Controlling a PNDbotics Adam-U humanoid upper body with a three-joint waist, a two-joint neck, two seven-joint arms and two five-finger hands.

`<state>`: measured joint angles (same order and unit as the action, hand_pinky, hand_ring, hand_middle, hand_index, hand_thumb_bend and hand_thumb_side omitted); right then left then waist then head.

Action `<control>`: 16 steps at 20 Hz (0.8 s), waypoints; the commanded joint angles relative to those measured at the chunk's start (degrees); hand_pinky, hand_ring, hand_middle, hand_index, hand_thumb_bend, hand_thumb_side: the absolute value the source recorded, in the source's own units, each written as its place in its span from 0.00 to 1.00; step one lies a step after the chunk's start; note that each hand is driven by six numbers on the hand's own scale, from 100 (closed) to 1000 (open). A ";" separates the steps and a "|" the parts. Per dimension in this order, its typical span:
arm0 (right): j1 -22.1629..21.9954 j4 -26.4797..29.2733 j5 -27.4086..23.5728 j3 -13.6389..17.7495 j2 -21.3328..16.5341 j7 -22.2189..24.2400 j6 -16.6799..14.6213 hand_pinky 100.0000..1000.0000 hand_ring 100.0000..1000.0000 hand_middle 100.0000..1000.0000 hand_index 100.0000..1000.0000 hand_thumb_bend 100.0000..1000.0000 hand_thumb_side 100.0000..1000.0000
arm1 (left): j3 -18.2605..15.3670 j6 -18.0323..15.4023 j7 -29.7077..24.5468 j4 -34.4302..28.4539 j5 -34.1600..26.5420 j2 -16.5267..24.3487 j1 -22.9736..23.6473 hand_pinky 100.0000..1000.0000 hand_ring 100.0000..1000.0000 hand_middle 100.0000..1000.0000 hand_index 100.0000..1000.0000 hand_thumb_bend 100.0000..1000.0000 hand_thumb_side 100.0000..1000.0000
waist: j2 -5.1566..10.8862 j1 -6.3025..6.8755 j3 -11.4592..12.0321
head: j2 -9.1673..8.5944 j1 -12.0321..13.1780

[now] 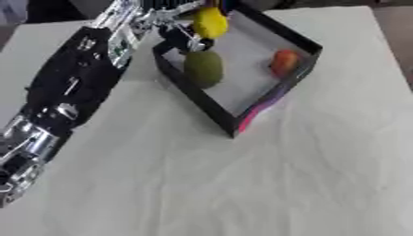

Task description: Pick up objects on the table and place them in the box.

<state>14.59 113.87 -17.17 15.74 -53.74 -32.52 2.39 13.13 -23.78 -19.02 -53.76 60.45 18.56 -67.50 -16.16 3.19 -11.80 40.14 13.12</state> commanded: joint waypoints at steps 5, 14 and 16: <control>0.34 0.72 -0.05 0.19 -1.73 0.30 0.06 0.88 0.79 0.65 0.79 0.00 0.07 | -1.71 0.44 -1.77 -0.66 0.21 0.54 -0.46 0.86 0.87 0.84 0.98 0.64 0.74 | 0.51 -0.67 0.01 | 0.02 -0.30; -1.37 0.72 0.22 2.27 -2.97 -1.03 -1.83 0.88 0.79 0.66 0.79 0.00 0.02 | -2.82 10.55 10.83 -14.24 -17.00 7.45 -0.15 0.85 0.83 0.80 0.90 0.12 0.49 | 1.50 -0.27 1.96 | 1.70 -3.08; -2.01 0.72 0.33 2.99 -2.95 -1.71 -2.45 0.88 0.79 0.66 0.79 0.00 0.02 | -4.97 14.89 11.48 -19.45 -27.44 11.04 1.42 0.86 0.83 0.80 0.89 0.00 0.51 | 1.70 -0.31 2.39 | 1.93 -3.75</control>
<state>12.27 113.88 -17.12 17.41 -53.97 -33.85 0.50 9.63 -11.10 -8.31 -69.70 38.10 26.19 -65.16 -16.10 3.21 -9.33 41.80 9.83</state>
